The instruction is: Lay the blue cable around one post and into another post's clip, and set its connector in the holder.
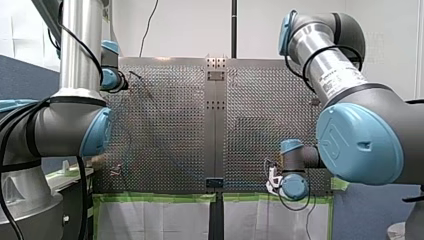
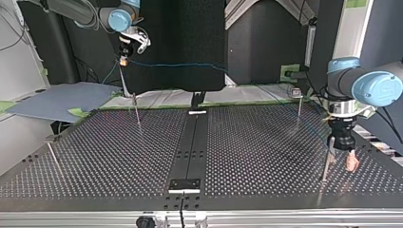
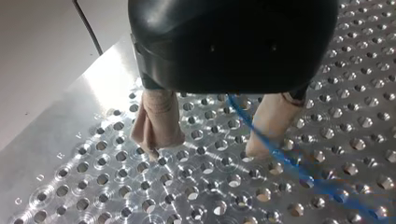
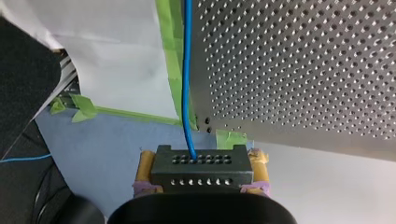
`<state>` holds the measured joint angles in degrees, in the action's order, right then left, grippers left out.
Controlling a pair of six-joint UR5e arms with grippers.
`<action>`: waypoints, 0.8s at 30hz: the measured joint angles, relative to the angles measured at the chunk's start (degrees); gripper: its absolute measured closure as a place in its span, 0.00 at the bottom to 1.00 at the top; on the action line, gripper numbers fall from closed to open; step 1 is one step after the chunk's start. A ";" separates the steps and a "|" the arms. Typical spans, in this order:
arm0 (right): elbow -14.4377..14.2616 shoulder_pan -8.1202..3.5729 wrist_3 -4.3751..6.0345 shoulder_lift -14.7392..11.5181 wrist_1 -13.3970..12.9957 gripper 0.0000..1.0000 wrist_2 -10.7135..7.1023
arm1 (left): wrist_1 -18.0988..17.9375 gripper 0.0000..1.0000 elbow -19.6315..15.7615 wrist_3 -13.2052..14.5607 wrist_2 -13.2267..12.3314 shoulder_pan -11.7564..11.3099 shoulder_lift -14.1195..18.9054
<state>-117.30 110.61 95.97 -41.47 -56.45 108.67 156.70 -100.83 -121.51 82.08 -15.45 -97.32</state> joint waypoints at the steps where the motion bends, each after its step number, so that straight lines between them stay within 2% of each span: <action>1: -0.51 -0.53 -0.06 0.01 -0.55 1.00 -0.54 | -0.03 0.00 0.00 -0.04 -0.03 0.00 0.00; 4: -1.16 -2.24 -0.09 0.01 -2.26 1.00 -2.25 | -0.06 0.00 -0.01 -0.14 -0.22 0.00 0.00; 8: -0.51 -4.69 -0.07 0.02 -4.71 1.00 -4.53 | -0.07 0.00 -0.03 -0.20 -0.36 0.00 0.00; 11: -0.06 -6.57 -0.11 0.02 -6.49 1.00 -5.56 | -0.07 0.00 -0.03 -0.18 -0.38 0.03 0.00; 15: 0.71 -8.81 -0.08 0.02 -7.40 1.00 -6.01 | -0.07 0.00 -0.01 -0.16 -0.39 0.07 0.00; 24: 1.47 -14.17 -0.10 0.02 -7.47 1.00 -6.73 | -0.07 0.00 -0.03 -0.21 -0.39 0.09 0.00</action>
<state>-115.83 96.44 95.87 -41.45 -63.92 101.94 156.63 -100.86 -121.72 81.69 -15.36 -97.32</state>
